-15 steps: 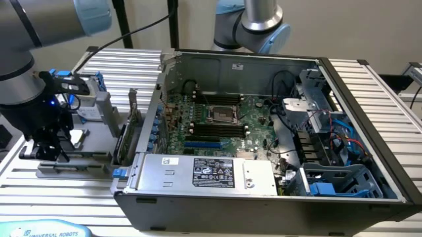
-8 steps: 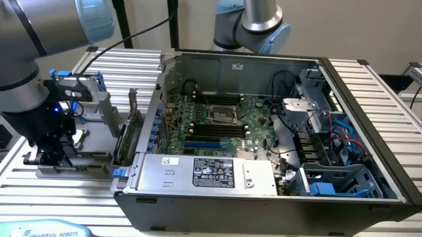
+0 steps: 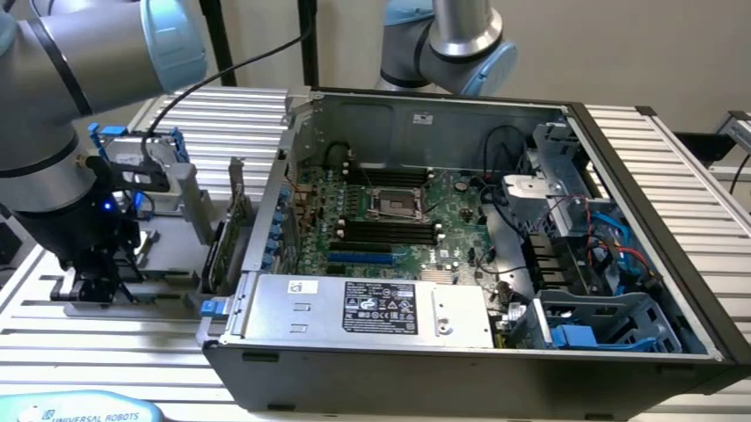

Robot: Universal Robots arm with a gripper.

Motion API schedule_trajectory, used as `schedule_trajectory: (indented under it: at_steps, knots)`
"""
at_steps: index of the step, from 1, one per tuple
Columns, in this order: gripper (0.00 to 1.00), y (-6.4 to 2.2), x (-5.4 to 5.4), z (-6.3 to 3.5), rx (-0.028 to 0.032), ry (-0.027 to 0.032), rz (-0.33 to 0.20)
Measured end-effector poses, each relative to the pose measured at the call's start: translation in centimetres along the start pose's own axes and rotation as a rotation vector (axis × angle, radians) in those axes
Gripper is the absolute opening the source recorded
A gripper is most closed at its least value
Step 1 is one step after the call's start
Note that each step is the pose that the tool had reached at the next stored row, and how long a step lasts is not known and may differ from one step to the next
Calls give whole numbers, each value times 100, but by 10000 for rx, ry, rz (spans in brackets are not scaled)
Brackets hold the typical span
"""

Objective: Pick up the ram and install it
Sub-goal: 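Pick up the ram and move it above insertion slot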

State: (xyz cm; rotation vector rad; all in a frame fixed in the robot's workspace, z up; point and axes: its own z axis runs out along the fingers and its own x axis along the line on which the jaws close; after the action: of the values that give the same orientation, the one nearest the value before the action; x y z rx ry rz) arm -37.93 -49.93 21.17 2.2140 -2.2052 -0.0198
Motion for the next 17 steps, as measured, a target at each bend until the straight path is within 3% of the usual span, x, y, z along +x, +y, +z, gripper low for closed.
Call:
schedule_trajectory:
  at_steps: [7, 17]
  knots:
    - [36, -3, 0, 70, -2, -6, 314]
    - [36, -4, 0, 126, -1, -7, 319]
